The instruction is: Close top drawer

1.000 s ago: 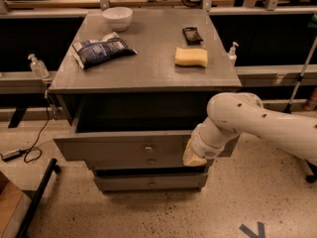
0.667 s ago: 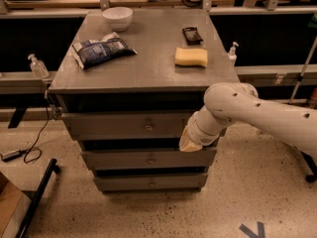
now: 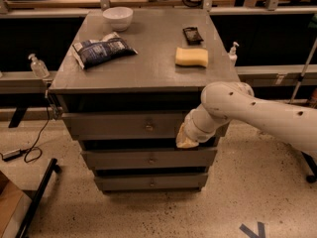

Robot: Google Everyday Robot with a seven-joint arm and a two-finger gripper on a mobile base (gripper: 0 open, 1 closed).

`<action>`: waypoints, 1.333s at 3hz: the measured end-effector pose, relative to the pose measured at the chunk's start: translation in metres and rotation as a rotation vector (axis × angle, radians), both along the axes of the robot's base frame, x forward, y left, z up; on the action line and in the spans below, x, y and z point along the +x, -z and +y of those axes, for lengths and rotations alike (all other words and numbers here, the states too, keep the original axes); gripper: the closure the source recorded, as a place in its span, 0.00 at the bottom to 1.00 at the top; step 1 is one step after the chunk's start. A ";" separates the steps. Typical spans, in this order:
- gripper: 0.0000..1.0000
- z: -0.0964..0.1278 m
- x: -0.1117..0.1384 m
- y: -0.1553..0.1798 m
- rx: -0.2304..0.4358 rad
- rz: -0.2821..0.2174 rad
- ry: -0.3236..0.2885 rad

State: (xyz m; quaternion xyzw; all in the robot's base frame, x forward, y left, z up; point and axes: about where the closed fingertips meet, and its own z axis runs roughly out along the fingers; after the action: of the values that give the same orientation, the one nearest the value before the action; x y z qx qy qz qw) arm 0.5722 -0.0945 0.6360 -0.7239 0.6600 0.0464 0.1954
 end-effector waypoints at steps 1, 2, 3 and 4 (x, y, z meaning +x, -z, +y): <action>0.73 0.007 0.026 0.008 0.039 -0.013 -0.002; 0.50 0.007 0.024 0.009 0.036 -0.009 -0.005; 0.27 0.008 0.023 0.011 0.036 -0.006 -0.007; 0.04 0.009 0.022 0.012 0.036 -0.003 -0.009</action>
Offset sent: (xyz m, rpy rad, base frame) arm 0.0218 0.0056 -0.0070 0.0325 -0.0104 0.0037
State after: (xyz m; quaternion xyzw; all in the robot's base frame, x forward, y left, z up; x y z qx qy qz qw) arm 0.5947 -0.0856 0.6237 -0.7232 0.6556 0.0583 0.2093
